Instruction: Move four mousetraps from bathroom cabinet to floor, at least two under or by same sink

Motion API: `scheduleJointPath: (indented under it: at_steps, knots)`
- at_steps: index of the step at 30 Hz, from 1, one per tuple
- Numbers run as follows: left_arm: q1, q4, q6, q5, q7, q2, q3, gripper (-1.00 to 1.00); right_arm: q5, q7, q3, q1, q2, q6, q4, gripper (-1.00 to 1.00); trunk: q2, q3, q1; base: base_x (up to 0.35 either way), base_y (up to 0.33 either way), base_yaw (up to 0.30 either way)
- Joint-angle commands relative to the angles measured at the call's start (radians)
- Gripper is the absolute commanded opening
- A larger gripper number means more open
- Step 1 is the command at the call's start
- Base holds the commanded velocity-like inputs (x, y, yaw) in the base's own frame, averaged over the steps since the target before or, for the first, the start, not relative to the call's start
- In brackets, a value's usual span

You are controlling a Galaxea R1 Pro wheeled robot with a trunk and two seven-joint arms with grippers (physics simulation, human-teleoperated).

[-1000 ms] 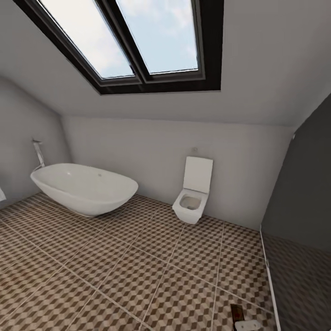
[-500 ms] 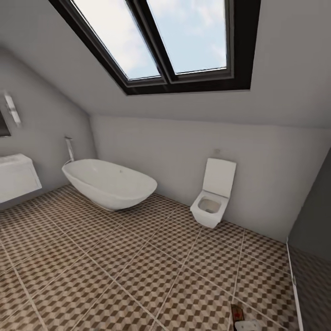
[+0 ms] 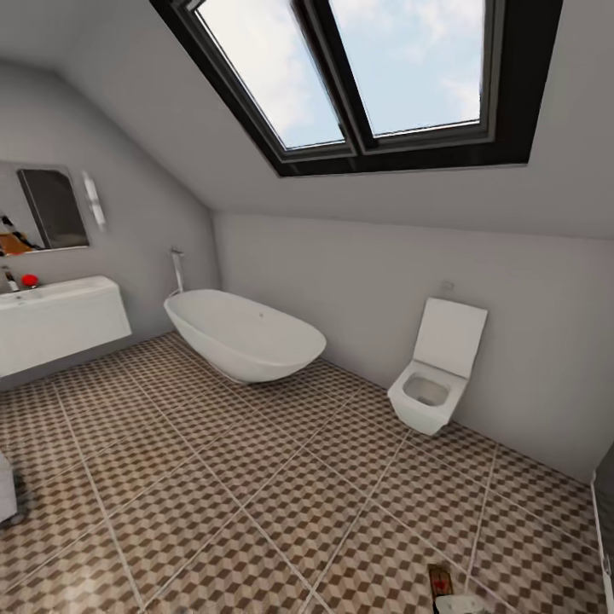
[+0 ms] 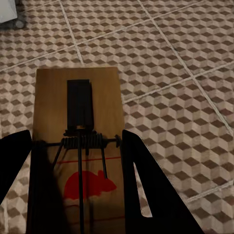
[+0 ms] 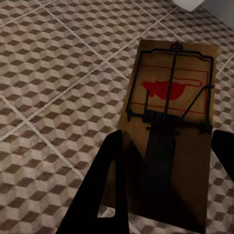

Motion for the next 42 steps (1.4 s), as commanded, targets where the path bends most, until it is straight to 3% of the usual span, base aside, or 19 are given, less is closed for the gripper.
scheduleJointPath:
  at_steps: [1, 17, 23, 42]
  knots:
    - [0.000, 0.000, -0.001, 0.001, 0.009, 0.000, -0.008, -1.00, -0.010, 0.001, 0.009, -0.001, 0.000, -0.006, 0.003, -1.00, -0.001, -0.001, 0.000, 0.000, 0.000, 0.300]
    - [-0.001, 0.000, -0.002, 0.002, 0.009, 0.001, -0.007, -1.00, -0.005, 0.002, 0.010, -0.001, 0.002, -0.006, 0.003, -1.00, -0.001, -0.001, 0.000, 0.022, 0.000, 0.300]
    - [-0.001, 0.000, -0.001, 0.002, 0.009, 0.003, -0.007, -1.00, -0.005, 0.002, 0.009, -0.001, 0.002, -0.006, 0.003, -1.00, -0.001, -0.001, 0.000, 0.281, 0.000, 0.271]
    - [0.000, 0.000, 0.000, 0.003, 0.011, 0.006, -0.006, -1.00, -0.007, 0.004, 0.010, -0.001, 0.003, -0.006, 0.005, -1.00, -0.001, -0.001, 0.000, 0.325, 0.000, 0.085]
